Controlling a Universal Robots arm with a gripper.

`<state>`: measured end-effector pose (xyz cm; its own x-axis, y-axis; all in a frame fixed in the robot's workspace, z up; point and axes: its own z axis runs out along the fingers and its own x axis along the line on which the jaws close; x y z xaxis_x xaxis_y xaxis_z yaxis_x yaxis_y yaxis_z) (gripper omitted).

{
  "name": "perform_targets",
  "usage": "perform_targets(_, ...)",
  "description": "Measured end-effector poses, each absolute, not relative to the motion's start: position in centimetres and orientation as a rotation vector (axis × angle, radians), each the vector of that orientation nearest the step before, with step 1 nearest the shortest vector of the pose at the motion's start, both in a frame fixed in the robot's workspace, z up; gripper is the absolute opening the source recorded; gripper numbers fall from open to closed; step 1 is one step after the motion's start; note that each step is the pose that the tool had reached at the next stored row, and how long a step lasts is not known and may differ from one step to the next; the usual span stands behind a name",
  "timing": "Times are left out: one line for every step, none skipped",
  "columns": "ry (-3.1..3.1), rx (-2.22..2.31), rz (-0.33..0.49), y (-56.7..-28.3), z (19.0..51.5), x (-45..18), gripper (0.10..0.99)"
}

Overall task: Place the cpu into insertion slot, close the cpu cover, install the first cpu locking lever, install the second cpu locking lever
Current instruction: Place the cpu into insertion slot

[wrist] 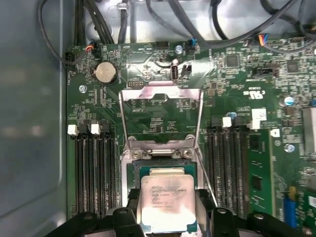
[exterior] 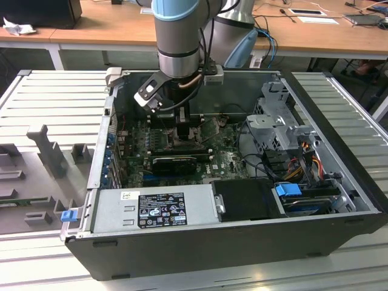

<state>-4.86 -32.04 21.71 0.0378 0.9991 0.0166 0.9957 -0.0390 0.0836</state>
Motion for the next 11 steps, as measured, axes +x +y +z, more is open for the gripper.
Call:
perform_targets(2.143,2.227,0.108,-31.9,21.5,-4.9,0.525)
perform_targets(2.143,2.227,0.108,-31.9,21.3,-4.9,0.525)
perform_targets(2.143,2.227,0.108,-31.8,21.1,-4.9,0.525)
perform_targets(2.142,2.229,0.108,-31.8,21.0,-4.9,0.525)
perform_targets(2.141,2.229,0.108,-31.8,20.9,-4.9,0.525)
perform_targets(2.141,2.23,0.108,-31.8,20.8,-4.9,0.525)
perform_targets(2.141,2.23,0.108,-31.8,20.7,-4.9,0.525)
perform_targets(2.141,2.23,0.108,-31.8,20.7,-4.9,0.525)
perform_targets(2.141,2.229,0.108,-31.7,20.6,-4.9,0.525)
perform_targets(2.141,2.229,0.108,-31.7,20.5,-4.9,0.525)
perform_targets(2.141,2.229,0.108,-31.7,20.5,-4.9,0.525)
